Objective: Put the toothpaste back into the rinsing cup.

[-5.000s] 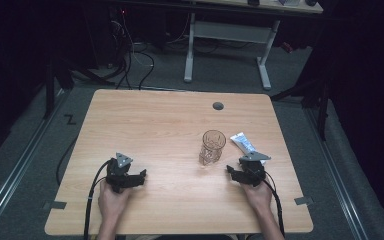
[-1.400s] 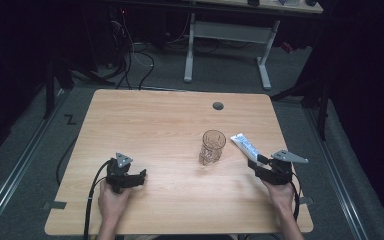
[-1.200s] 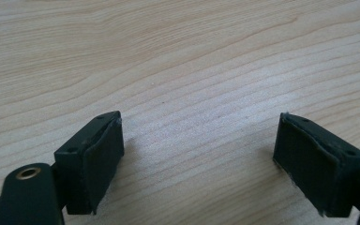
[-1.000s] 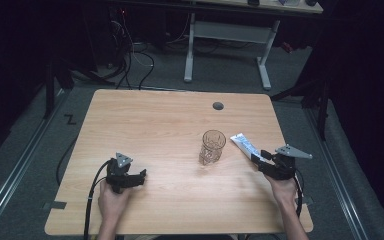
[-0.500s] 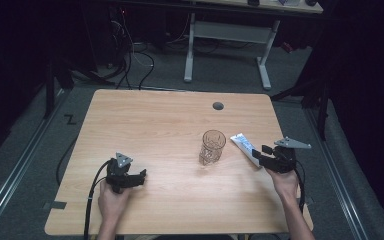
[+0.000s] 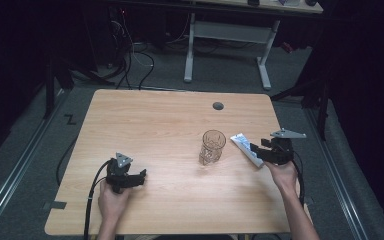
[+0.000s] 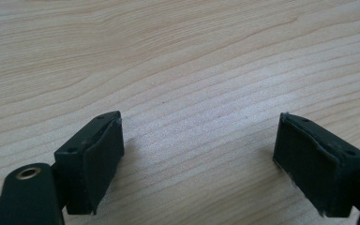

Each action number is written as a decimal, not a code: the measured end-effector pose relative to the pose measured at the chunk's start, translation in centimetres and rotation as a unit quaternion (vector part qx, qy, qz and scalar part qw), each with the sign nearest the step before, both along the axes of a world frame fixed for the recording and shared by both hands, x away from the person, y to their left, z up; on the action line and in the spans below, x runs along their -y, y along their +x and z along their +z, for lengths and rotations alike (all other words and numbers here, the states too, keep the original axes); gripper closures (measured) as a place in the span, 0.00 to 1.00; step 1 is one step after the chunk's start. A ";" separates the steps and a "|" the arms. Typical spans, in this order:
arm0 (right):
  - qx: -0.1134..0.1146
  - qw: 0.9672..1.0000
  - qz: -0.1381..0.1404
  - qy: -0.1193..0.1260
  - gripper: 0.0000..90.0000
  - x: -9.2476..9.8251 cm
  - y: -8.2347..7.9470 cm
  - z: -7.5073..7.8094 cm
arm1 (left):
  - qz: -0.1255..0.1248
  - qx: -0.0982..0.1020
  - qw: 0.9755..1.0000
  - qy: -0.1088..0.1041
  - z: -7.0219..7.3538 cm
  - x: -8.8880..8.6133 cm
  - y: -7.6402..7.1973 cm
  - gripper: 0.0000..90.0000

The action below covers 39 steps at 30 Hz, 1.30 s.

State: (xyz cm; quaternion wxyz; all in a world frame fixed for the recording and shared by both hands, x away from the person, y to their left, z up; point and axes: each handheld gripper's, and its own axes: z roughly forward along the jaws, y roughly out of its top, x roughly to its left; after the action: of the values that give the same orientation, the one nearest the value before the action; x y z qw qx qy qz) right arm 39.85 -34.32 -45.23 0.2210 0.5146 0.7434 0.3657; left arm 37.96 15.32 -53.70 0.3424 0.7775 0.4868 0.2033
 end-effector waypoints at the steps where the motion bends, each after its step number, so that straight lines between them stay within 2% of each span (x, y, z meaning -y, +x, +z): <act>1: -0.001 1.000 0.001 -0.001 0.50 0.0 0.1 0.0 | 0.000 0.000 1.000 0.000 0.0 0.0 0.0 0.18; 9: -0.013 1.000 0.002 -0.012 0.48 -0.5 1.5 0.0 | 0.000 0.000 1.000 0.000 0.0 0.0 0.0 0.18; 29: -0.018 0.999 0.004 -0.035 0.43 -1.5 3.6 0.7 | 0.000 0.000 1.000 0.000 0.0 0.0 0.0 0.18; 39: -0.037 0.998 0.011 -0.042 0.42 -2.2 4.9 0.6 | 0.000 0.000 1.000 0.000 0.0 0.0 0.0 0.18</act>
State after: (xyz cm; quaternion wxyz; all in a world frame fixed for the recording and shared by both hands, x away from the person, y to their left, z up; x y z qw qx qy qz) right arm 44.74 -32.15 -44.67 0.2105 0.5099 0.7716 0.3169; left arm 37.96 15.33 -53.70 0.3422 0.7777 0.4865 0.2032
